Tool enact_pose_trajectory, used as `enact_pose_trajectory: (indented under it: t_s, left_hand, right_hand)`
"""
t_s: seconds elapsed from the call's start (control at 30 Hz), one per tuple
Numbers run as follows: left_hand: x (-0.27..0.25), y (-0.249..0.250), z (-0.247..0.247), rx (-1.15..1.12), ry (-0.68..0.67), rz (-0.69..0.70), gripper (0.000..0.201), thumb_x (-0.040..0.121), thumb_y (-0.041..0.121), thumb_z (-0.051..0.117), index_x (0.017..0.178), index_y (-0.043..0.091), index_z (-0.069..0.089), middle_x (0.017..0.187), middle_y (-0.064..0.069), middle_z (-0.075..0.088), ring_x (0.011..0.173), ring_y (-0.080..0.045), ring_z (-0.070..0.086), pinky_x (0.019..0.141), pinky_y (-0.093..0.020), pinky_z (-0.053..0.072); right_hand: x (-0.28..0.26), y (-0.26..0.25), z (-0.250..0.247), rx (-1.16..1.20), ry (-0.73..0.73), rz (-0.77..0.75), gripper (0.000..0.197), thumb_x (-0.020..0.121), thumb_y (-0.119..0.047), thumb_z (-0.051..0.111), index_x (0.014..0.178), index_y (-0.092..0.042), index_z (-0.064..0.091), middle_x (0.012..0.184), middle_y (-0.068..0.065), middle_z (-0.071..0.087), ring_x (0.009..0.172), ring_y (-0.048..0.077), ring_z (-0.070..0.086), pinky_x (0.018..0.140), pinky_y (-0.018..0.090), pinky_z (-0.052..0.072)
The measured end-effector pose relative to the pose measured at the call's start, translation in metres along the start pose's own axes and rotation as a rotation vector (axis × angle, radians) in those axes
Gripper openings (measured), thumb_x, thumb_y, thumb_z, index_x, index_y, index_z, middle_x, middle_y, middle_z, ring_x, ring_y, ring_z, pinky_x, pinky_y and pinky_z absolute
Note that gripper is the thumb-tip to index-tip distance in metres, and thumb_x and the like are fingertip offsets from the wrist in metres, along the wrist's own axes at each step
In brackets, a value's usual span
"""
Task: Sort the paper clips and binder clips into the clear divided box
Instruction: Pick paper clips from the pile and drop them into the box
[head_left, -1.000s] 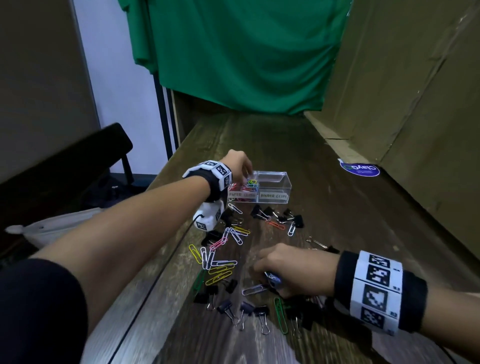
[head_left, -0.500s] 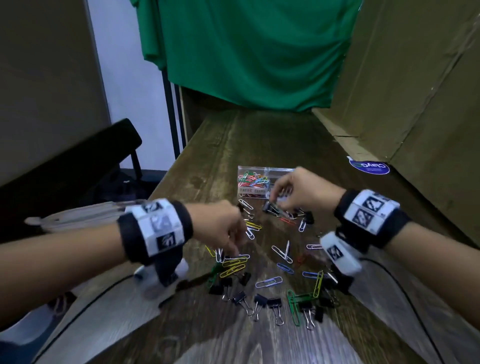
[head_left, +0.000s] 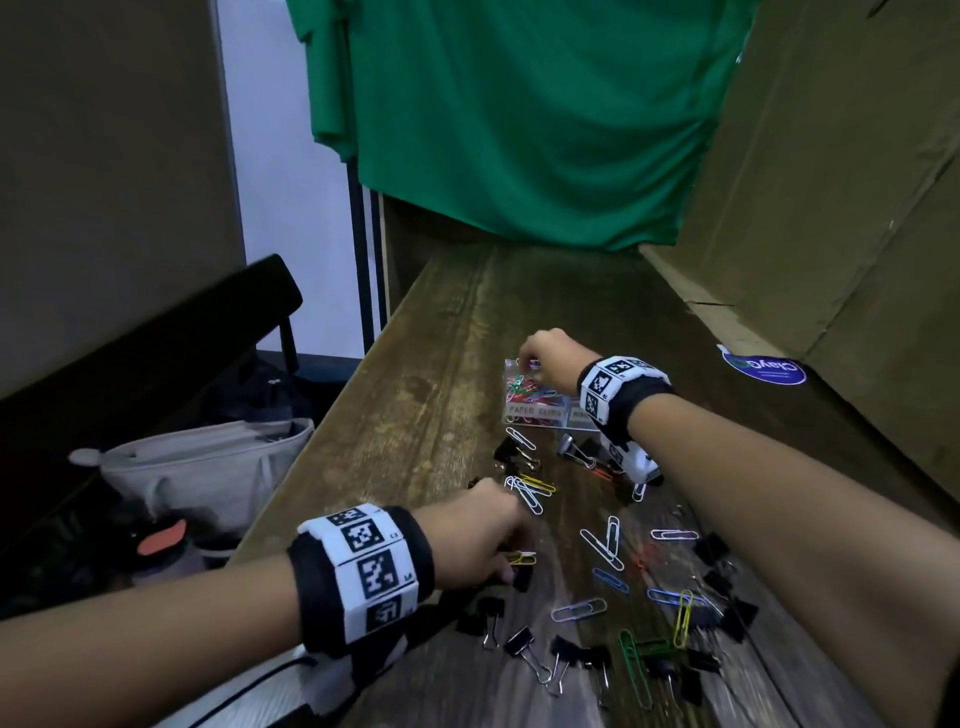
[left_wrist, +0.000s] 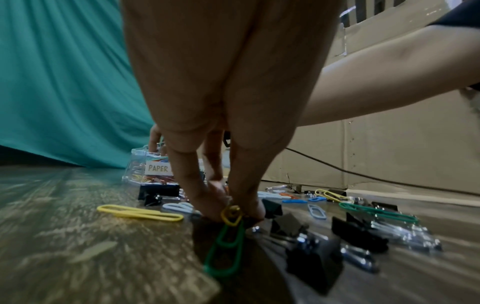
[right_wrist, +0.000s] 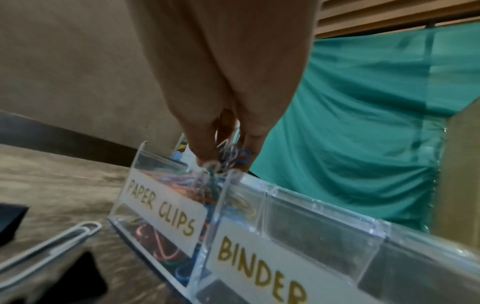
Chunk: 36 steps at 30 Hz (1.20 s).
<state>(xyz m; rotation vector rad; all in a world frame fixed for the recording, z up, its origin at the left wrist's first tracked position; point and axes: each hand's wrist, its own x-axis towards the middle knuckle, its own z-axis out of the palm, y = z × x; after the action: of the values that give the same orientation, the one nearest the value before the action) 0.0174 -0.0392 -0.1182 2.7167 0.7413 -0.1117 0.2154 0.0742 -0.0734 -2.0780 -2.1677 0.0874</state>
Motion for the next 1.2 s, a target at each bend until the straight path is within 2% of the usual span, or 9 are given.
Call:
enact_pose_trajectory:
  t_s: [0.13,0.23,0.4,0.5,0.63,0.8,0.87,1.03,1.2]
  left_hand:
    - [0.003,-0.003,-0.006,-0.087,0.017,-0.016,0.025,0.070,0.016,0.079,0.093,0.010,0.070,0.080,-0.006,0.063,0.075,-0.015,0.056,0.076,-0.033,0.054]
    - [0.004,-0.002,-0.009,-0.112,0.034,-0.015,0.027,0.070,0.011,0.078,0.096,0.011,0.072,0.081,-0.007,0.066,0.075,-0.011,0.052,0.073,-0.026,0.047]
    - [0.003,0.003,-0.009,-0.038,0.031,-0.050,0.022,0.074,0.011,0.069,0.096,0.010,0.070,0.072,-0.002,0.057,0.077,-0.021,0.059,0.075,-0.032,0.055]
    - [0.003,0.006,-0.007,0.000,0.014,-0.074,0.016,0.073,0.010,0.062,0.087,0.004,0.067,0.077,-0.013,0.063,0.080,-0.030,0.064,0.072,-0.041,0.057]
    - [0.002,0.012,-0.013,0.013,0.018,-0.074,0.016,0.075,0.013,0.061,0.082,0.000,0.068,0.073,-0.019,0.064,0.069,-0.029,0.056,0.065,-0.034,0.047]
    - [0.002,0.002,-0.041,-0.084,0.159,-0.134,0.008,0.078,0.016,0.068,0.081,0.009,0.070,0.070,-0.004,0.064,0.064,-0.014,0.053,0.060,-0.022,0.039]
    - [0.011,-0.005,-0.060,-0.115,0.268,-0.179,0.011,0.082,0.019,0.066,0.082,0.009,0.069,0.068,-0.001,0.060,0.062,-0.012,0.051,0.056,-0.018,0.036]
    - [0.068,-0.033,-0.099,-0.116,0.492,-0.287,0.018,0.085,0.010,0.063,0.100,0.002,0.069,0.097,-0.016,0.070,0.075,-0.021,0.060,0.072,-0.026,0.051]
    - [0.129,-0.055,-0.104,-0.064,0.512,-0.361,0.024,0.077,0.012,0.073,0.101,0.009,0.071,0.108,-0.017,0.068,0.094,-0.031,0.067,0.087,-0.039,0.056]
  right_hand:
    - [-0.012,0.005,-0.003,0.000,-0.050,-0.045,0.026,0.084,0.006,0.056,0.094,-0.012,0.072,0.108,0.014,0.067,0.096,0.029,0.065,0.088,0.045,0.054]
    - [-0.024,0.004,-0.009,-0.041,0.048,-0.128,0.022,0.086,-0.002,0.060,0.098,-0.017,0.071,0.112,0.009,0.059,0.110,0.026,0.051,0.094,0.044,0.044]
    - [-0.060,-0.018,-0.002,-0.033,-0.041,-0.306,0.020,0.085,-0.001,0.058,0.097,-0.009,0.072,0.103,0.008,0.066,0.099,0.021,0.058,0.084,0.025,0.043]
    - [-0.070,-0.023,0.016,-0.084,-0.207,-0.264,0.028,0.083,0.000,0.059,0.108,-0.007,0.068,0.111,0.012,0.066,0.104,0.026,0.059,0.086,0.029,0.044]
    - [-0.063,-0.024,0.033,-0.109,-0.221,-0.204,0.036,0.084,0.006,0.054,0.118,-0.003,0.062,0.118,0.016,0.062,0.109,0.031,0.057,0.090,0.033,0.043]
    - [-0.062,-0.026,0.029,0.006,-0.202,-0.054,0.019,0.082,0.005,0.059,0.098,0.005,0.069,0.087,0.020,0.065,0.083,0.028,0.059,0.069,0.024,0.037]
    - [-0.067,-0.022,0.026,0.023,-0.181,-0.039,0.020,0.082,0.006,0.057,0.098,0.006,0.068,0.096,0.021,0.069,0.088,0.028,0.062,0.069,0.025,0.039]
    - [-0.082,-0.012,0.021,0.004,-0.150,-0.055,0.023,0.082,0.007,0.056,0.098,0.001,0.070,0.100,0.018,0.068,0.098,0.031,0.064,0.079,0.032,0.047]
    - [-0.102,-0.003,0.022,-0.133,-0.190,-0.145,0.030,0.079,0.005,0.055,0.085,-0.018,0.073,0.066,-0.009,0.053,0.088,0.025,0.054,0.094,0.035,0.034]
